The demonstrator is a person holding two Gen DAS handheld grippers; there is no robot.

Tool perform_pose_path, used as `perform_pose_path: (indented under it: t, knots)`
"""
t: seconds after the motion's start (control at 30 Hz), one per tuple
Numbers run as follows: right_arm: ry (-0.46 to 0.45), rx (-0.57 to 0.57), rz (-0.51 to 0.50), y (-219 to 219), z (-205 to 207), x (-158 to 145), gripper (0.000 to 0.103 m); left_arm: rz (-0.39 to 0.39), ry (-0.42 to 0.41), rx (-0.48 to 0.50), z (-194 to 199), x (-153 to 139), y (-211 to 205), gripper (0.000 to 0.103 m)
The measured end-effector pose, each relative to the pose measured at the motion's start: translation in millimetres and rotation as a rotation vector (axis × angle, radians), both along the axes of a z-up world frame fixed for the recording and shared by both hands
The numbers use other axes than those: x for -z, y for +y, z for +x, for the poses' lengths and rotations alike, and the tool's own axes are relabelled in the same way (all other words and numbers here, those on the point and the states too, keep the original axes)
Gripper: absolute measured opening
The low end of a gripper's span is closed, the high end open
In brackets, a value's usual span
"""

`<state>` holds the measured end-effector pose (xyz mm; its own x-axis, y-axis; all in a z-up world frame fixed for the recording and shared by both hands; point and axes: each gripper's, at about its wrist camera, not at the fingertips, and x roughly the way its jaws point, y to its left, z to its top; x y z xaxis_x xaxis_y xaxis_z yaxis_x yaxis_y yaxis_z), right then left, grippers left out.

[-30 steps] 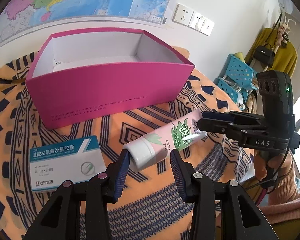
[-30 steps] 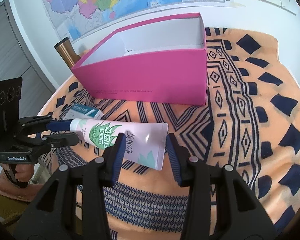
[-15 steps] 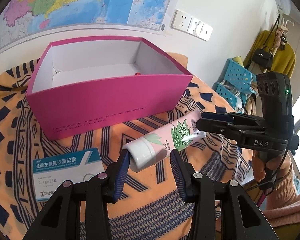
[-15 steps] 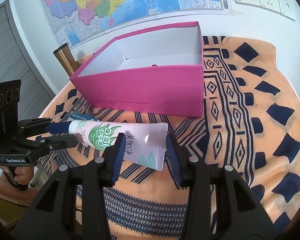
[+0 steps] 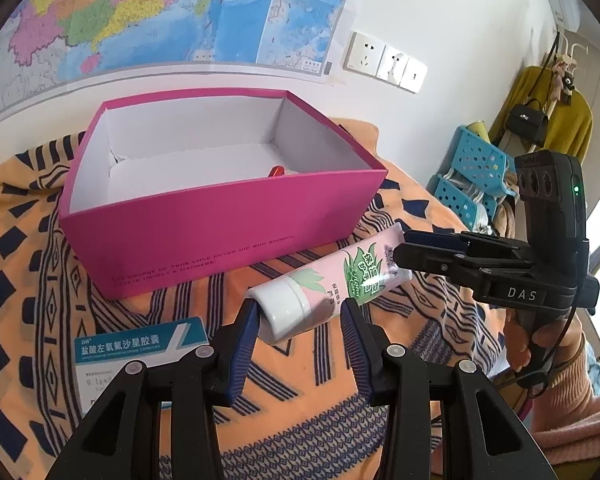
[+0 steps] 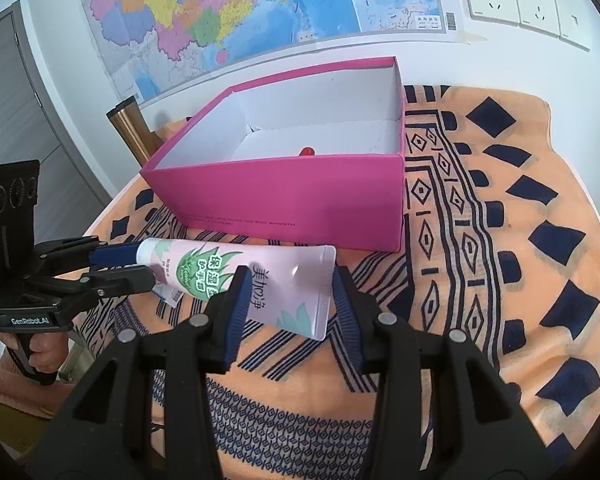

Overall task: Organize rigid objects
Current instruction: 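Lift the pink cream tube with the right gripper toward the box, then lower the pink cream tube into the magenta box with the right gripper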

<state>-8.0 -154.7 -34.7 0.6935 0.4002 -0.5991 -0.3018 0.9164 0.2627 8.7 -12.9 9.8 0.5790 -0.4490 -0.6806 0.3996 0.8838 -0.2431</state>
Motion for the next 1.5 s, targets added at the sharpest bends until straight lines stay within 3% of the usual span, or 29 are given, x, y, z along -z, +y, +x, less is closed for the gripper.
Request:
perform_pose_path:
  t: [1.5]
  knots:
    - [-0.079,0.019,-0.013,-6,12,-27,0.045,-0.011,-0.074,-0.021,12,-21,-4,0.042]
